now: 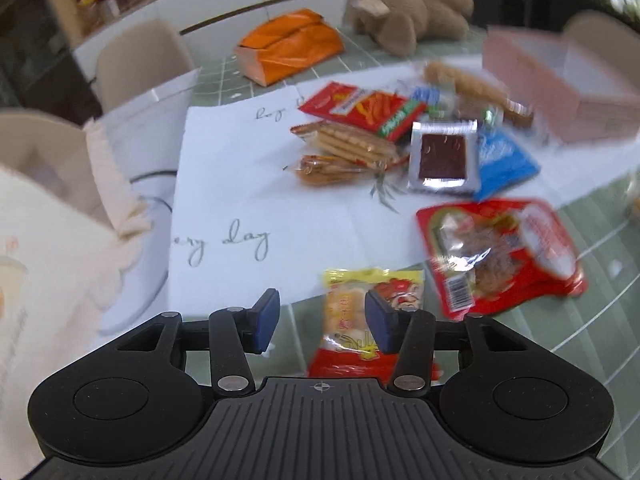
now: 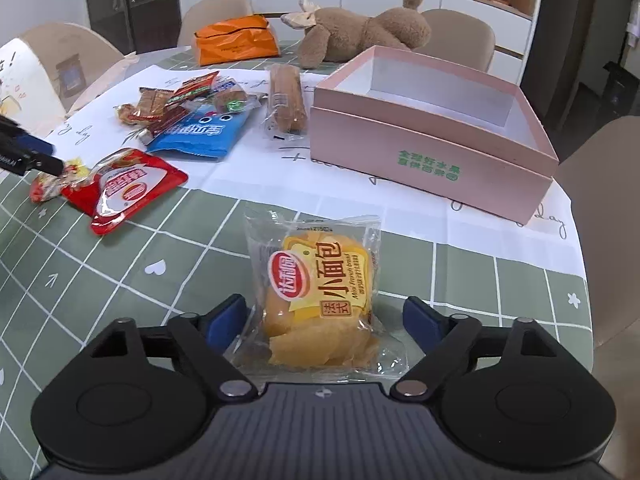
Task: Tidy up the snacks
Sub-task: 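Carry both packets into the pink box and open both grippers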
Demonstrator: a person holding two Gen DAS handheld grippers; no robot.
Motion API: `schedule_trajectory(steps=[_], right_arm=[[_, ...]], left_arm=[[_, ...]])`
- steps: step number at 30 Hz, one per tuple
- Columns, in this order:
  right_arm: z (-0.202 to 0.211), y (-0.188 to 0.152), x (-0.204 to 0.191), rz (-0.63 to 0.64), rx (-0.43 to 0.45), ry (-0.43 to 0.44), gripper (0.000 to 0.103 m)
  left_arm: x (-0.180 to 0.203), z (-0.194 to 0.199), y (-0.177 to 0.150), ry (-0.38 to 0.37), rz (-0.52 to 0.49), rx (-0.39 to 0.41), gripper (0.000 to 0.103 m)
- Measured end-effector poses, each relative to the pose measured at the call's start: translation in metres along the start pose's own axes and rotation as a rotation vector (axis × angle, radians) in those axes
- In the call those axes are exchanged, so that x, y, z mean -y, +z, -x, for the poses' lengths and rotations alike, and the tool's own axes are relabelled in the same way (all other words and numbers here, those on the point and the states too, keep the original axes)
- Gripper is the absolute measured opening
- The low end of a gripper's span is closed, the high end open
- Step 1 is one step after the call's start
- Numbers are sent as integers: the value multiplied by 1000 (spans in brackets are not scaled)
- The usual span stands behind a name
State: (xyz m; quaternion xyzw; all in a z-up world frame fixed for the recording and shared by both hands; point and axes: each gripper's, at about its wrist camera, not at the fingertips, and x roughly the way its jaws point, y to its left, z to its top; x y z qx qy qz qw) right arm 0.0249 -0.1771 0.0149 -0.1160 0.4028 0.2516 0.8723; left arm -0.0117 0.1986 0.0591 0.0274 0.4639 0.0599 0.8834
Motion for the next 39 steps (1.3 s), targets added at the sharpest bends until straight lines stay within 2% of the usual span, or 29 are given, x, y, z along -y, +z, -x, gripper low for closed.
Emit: schedule_trajectory(steps=[2,3,6,9,10,13,16,18,21,26,30,33,36,39], right_arm=[[-2,-2,2,-23,4,1,90],[-2,-3,2,-30,10,2,91],[-1,-6,2,-37,27,-5,92],[0,-8,2,-43,35,-10,93],[0,-8,2,-43,36,-10,93],[0,-9,2,-43,39,-11,93],[1,-10,2,-41,46,-11,94],[1,-11,2,-44,52,-13,95],[0,-12,3,-51,58,-19,97],[1,-13,3,-48,60,-17,97],[1,-13,2,-51,56,-14,98],[2,-10,1,-47,36,-1,98],[3,-6,6,-62,16,42,95],[5,-2,14,-112,28,46,94]], left_arm=[[-3,4,-4,-95,50,-3,54],[1,4,-6,-113,31,-16,54],[25,0,-13,-52,-100,-45,54],[38,-4,-14,-41,-149,-52,64],[38,-4,-13,-55,-143,-55,66],[32,0,-8,-91,-85,-36,64],[26,2,-3,-15,-53,-20,63],[21,-5,-2,-4,-35,-48,62],[21,-17,-2,5,-40,-94,68],[5,-25,2,-67,110,-92,67],[7,-24,4,-64,123,-106,65],[9,-14,-1,-82,141,-117,61],[26,14,-14,-56,108,-62,60],[47,39,-22,-125,104,-37,60]])
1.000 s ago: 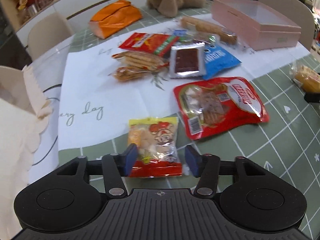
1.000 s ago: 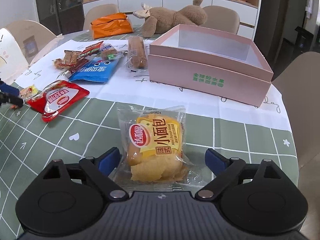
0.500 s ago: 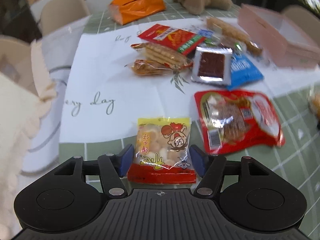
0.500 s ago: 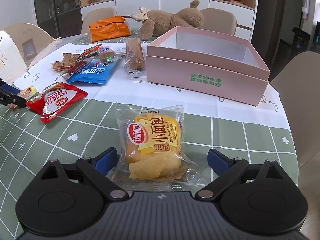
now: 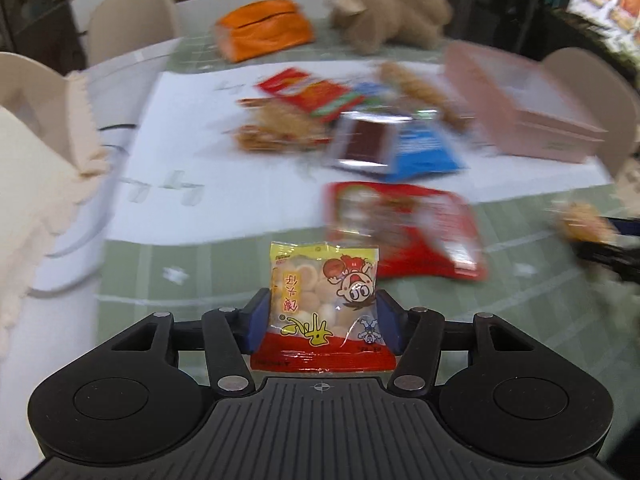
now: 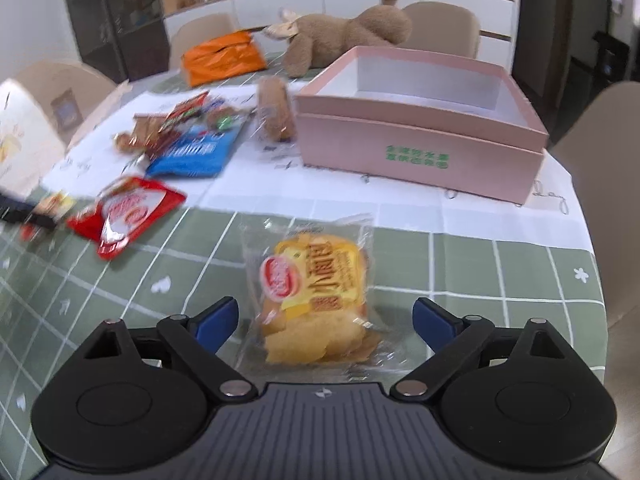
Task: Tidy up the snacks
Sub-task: 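Carry both packets into the pink box and open both grippers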
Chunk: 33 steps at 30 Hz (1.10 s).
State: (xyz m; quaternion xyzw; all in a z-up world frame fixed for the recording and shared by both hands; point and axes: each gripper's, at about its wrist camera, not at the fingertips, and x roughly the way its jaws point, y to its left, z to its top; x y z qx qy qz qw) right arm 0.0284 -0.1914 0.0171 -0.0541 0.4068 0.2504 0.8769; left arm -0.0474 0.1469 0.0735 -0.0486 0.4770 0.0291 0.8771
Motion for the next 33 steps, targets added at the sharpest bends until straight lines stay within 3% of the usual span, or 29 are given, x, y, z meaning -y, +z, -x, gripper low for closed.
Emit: schedule_trajectory(steps=[2,4,6,8,11,14,16,17,19,21,23,27,30,33], right_arm=[[-1,4,4,-10,1,-12,86],[-1,8,5,5,-20,14,60],[4,12,1,61,-41,26,53],[15,19,1,110,-47,30,52],[49,46,17,91,47,43,52],[75,87,33,80,193,-46,52],[77,115,40,77,254,-94,53],[73,127,43,77,285,-120,54],[55,146,47,83,285,-168,71],[36,155,50,61,227,-208,71],[29,147,49,72,203,-163,71],[13,113,37,152,141,-127,71],[-13,88,27,154,44,-101,71],[-29,74,21,119,-22,-63,71]], left_arm=[[19,7,-2,-82,-9,-4,60],[40,12,4,-164,-17,6,60],[58,16,21,-250,-17,39,60],[76,21,46,-324,-29,96,60],[97,20,104,-413,-32,200,61],[116,-1,165,-473,-21,266,62],[127,-32,207,-505,17,259,62],[130,-51,222,-508,43,224,62],[134,-87,238,-464,99,157,61],[132,-107,239,-430,113,143,61],[124,-124,234,-421,114,140,60],[124,-148,228,-472,148,70,61],[148,-136,234,-519,65,138,60],[144,-128,231,-452,80,177,59]])
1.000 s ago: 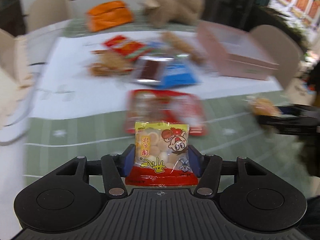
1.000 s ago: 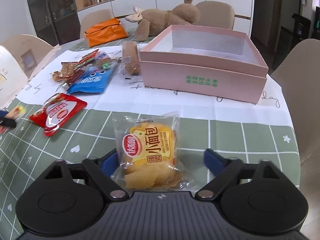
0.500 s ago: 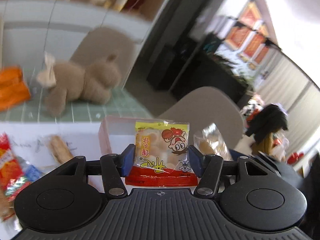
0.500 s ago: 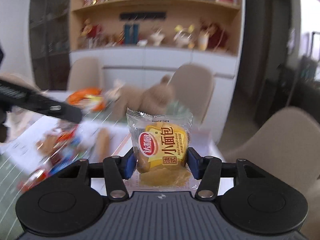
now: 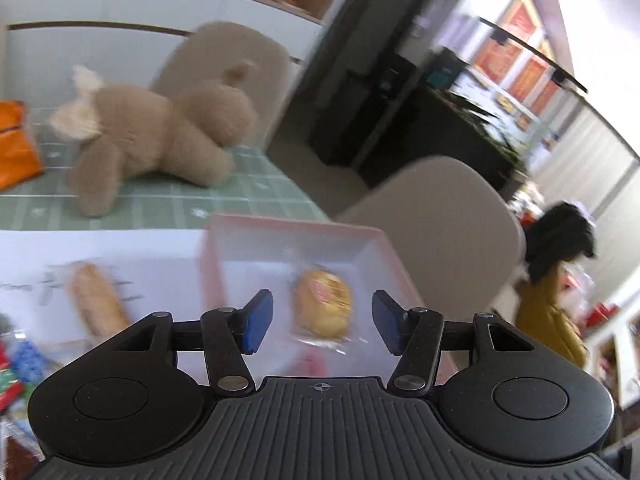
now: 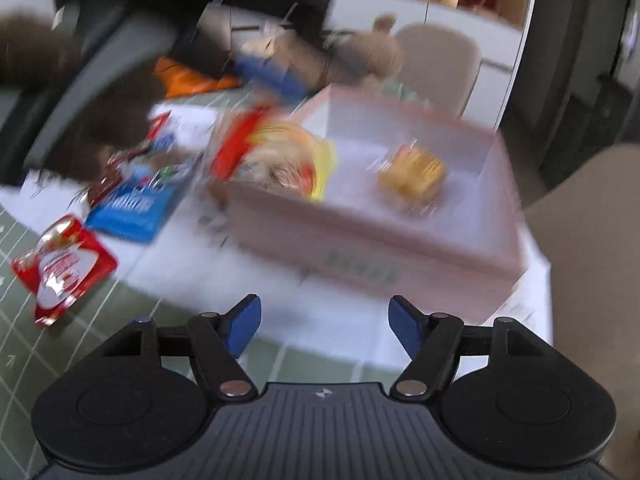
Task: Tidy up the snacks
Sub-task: 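Carry both packets into the pink box and open both grippers, then grasp the long bread-stick bag with the left gripper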
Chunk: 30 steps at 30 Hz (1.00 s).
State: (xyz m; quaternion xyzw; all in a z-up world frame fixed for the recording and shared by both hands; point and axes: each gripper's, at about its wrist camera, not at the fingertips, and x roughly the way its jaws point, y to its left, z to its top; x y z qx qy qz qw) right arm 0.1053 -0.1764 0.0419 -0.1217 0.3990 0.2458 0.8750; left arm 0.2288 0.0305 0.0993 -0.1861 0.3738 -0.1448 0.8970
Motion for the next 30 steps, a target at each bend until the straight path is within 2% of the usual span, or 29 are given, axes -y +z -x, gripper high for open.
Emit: schedule_trajectory(steps=[3,5,7,9,12,13,15,17,19,22,26,30], right_arm=[[4,-6,-6,15,16,20,71],[7,-4,-6,20,34,18,71],[2,-1,-6,11,34,19,71],[-1,3,-6,0,22,31,71],[-7,1,-17,9,10,47,71],[-8,1,-21,16,7,55,71],[-8,-1,-27,30,1,67,71],[-5,-3,-31,43,2,63,71],[0,-4,-33,47,6,54,71],[8,-6,-31,25,13,59,71],[17,-6,-27,-21,27,85,71],[13,2,-30,-65,18,126,71]], left_arm=[[-24,12,-2,76,60,49,59],[-45,16,-6,186,108,67,59],[-57,11,-6,320,119,27,59],[-67,0,-11,374,114,-23,59],[-71,-22,-23,366,80,-130,59],[-69,-30,-29,351,55,-152,55],[-65,-27,-43,319,21,-154,48],[-63,-14,-55,283,37,-161,37],[-58,1,-71,246,35,-174,33],[-50,28,-99,199,52,-199,33],[-43,64,-140,136,122,-220,33],[-44,93,-171,109,198,-226,34]])
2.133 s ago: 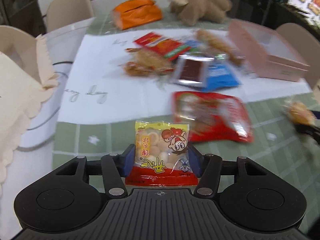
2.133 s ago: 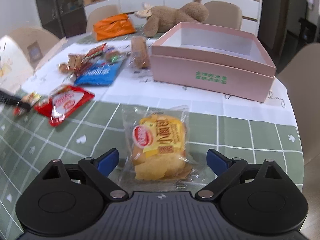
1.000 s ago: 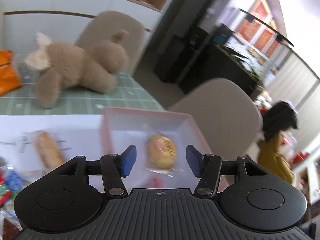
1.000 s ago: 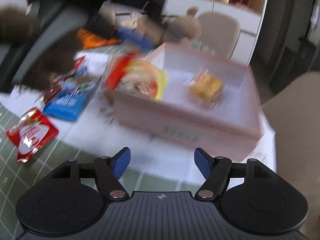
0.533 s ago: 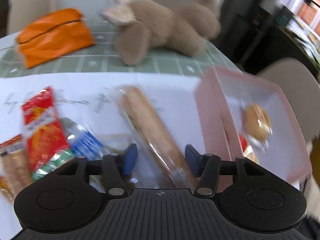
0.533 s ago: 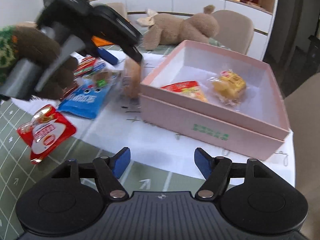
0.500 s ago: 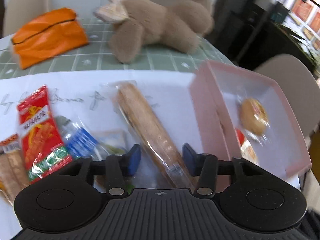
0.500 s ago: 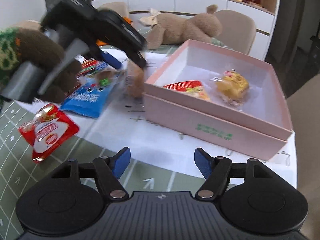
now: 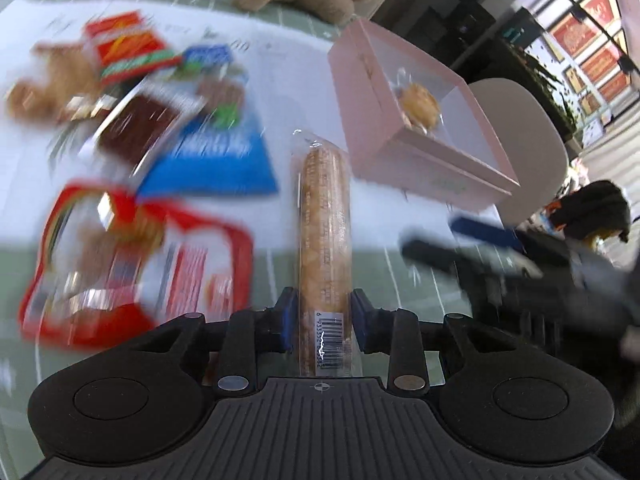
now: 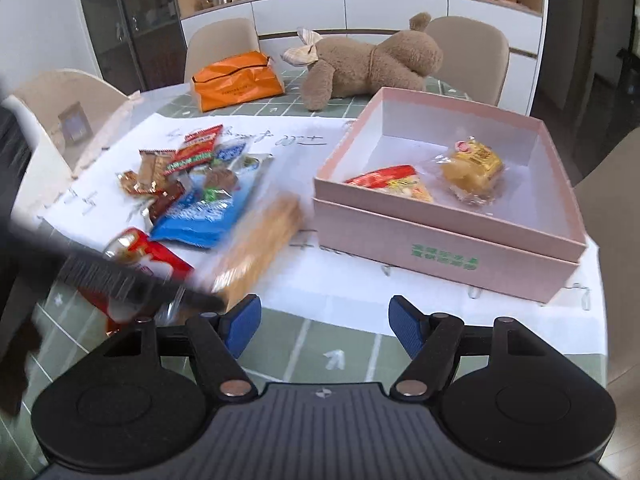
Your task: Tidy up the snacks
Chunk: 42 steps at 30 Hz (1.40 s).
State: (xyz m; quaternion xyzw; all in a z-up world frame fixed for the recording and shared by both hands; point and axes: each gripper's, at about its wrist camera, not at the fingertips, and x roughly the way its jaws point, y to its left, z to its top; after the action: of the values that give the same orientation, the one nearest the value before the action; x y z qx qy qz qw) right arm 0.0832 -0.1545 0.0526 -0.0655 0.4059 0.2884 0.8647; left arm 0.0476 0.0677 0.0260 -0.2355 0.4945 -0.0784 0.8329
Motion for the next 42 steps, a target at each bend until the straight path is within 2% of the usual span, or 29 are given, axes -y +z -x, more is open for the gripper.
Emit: schedule_trajectory(steps=[3,6,11,14,15,16,20,25,27,30,33,36,38,42], right_arm=[[-5,14,-12,-5,18,55,71],[-18,35,-35,49,55,88,71],[-70,73,-74,107,62,97,68],[-108,89,-89,129,34,68,54],[-119,91,-93,135,-1,73,39],[-125,93,-95,132,-37,89,35],[-100,82,-92,155,-32,128,35],[-38,41,-63,149,-60,153,35],[-17,21,-49,141,-65,124,35],[4,-11,-23,105,-75,32,35],[17,-35,0,46,-57,-35,38],[19,-52,10,15,-56,-77,63],[16,-61,12,8,-55,-107,66],[12,-68,9,0,-10,-133,79]], left_arm=[[-7,19,-18,-5,32,21,35],[-12,42,-28,7,48,70,35],[-23,70,-30,72,59,142,35],[-28,81,-25,89,53,173,35],[-29,85,-25,94,42,185,35],[-30,88,-23,100,25,204,35],[-40,86,-2,107,-9,246,35],[-62,61,47,162,-73,272,35],[-73,48,65,183,-79,259,35],[-89,29,87,183,-44,232,35],[-98,14,94,177,-42,204,35],[-98,15,89,152,-51,196,35],[-92,18,80,132,-67,169,36],[-72,19,55,111,-110,125,37]])
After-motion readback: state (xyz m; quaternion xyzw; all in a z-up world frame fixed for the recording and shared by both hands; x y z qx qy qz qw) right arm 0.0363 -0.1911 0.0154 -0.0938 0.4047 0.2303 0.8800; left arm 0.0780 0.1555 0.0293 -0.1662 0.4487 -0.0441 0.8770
